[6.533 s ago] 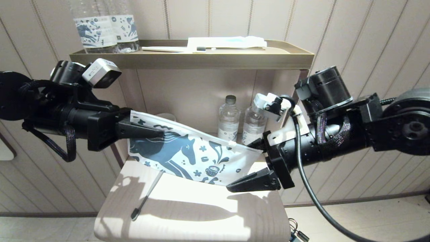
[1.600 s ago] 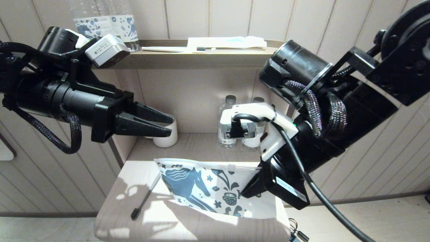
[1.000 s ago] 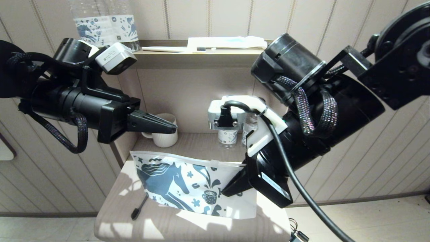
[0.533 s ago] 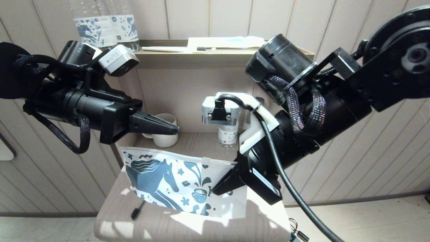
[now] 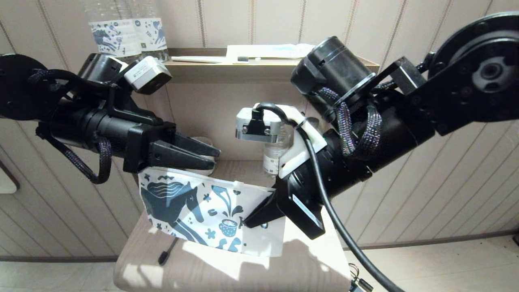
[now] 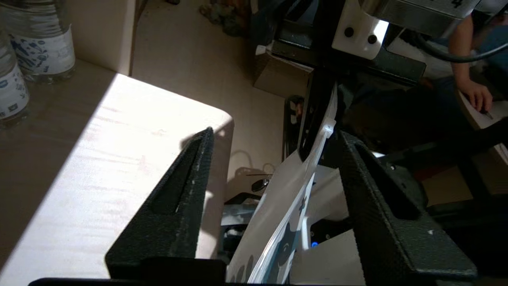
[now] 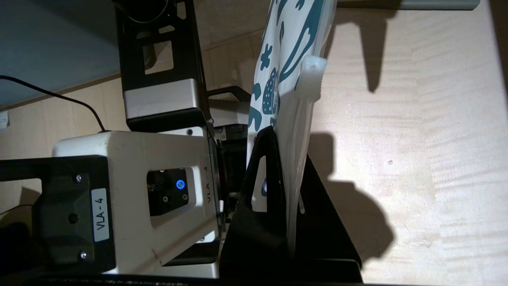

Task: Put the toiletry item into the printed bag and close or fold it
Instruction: Open the storage bag

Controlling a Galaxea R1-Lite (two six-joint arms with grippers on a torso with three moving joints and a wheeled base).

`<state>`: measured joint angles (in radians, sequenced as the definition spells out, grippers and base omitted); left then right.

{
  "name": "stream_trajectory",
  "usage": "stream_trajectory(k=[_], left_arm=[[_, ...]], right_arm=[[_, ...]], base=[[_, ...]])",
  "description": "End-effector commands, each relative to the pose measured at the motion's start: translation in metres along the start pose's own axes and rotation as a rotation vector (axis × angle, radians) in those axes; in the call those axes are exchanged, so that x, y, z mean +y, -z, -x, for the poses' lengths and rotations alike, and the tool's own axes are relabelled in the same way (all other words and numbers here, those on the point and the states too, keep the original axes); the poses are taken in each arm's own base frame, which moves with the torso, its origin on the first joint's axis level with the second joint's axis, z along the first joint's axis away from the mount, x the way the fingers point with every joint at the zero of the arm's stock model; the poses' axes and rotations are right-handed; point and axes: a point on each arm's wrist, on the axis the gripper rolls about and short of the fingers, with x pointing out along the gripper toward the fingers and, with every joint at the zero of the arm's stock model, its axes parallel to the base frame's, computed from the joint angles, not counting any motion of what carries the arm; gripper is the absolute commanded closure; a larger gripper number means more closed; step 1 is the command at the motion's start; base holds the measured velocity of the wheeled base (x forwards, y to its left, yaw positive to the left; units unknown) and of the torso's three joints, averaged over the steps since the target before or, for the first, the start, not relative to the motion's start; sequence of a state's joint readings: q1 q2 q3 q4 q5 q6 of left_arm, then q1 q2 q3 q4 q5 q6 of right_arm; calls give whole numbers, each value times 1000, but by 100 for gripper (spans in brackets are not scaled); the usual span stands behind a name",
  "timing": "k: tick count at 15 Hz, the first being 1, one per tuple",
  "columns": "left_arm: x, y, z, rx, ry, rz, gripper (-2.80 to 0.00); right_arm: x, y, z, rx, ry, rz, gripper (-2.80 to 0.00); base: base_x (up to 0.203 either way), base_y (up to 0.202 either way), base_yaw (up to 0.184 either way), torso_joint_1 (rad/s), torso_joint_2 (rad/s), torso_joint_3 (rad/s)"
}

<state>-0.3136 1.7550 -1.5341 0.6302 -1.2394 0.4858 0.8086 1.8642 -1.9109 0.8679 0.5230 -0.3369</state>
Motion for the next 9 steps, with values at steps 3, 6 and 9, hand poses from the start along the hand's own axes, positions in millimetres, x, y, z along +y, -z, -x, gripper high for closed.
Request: stream_trajectory(k=[3,6,9], left_arm=[[6,1,-2,-6,16,15,-280],[7,1,-3,-8,16,3,-280],[6,4,-3,-12,13,-22,-280]], right_arm=[[1,1,-4,11,-16,-19,0],[-1,2,-4,15,-14,-39,0],[-5,4,-11,22,-36,-68,0]], base=[[0,0,0,0,0,0],[0,0,0,0,0,0],[0,0,0,0,0,0]])
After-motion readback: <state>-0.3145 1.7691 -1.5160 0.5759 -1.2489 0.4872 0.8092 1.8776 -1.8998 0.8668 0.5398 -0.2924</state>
